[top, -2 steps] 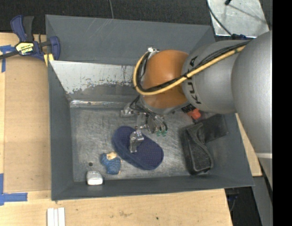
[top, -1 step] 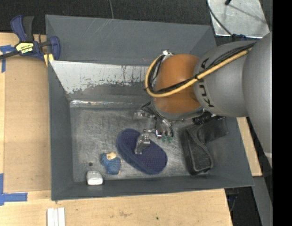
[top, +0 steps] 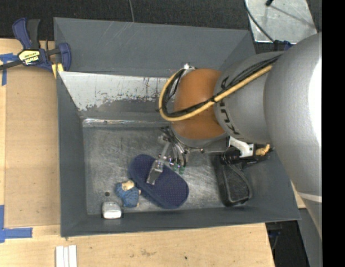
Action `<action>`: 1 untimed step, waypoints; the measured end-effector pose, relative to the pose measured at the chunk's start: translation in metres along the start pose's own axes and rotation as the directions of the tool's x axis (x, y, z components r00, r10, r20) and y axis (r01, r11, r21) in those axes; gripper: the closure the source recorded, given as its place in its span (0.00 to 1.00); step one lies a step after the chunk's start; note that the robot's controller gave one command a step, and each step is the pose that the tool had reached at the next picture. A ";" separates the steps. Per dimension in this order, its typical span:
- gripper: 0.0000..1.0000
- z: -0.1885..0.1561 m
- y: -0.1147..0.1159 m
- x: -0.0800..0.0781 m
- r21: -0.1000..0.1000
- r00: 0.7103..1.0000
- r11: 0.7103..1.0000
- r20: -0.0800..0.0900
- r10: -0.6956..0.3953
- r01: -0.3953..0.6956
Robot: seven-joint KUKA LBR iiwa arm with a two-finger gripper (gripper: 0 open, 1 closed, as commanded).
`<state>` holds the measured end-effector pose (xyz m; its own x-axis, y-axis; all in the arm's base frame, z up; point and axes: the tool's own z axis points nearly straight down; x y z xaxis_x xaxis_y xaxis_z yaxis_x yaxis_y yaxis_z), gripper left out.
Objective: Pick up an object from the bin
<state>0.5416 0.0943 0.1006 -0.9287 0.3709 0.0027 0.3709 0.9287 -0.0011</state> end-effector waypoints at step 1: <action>0.00 0.023 0.029 -0.003 0.006 0.939 0.939 0.006 -0.343 0.343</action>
Offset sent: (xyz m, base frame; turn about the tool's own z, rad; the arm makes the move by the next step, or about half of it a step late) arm 0.0092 0.0300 -0.0306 -0.3499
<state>0.5552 0.1200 0.0771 -0.9995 0.0301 -0.0035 0.0301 0.9995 -0.0062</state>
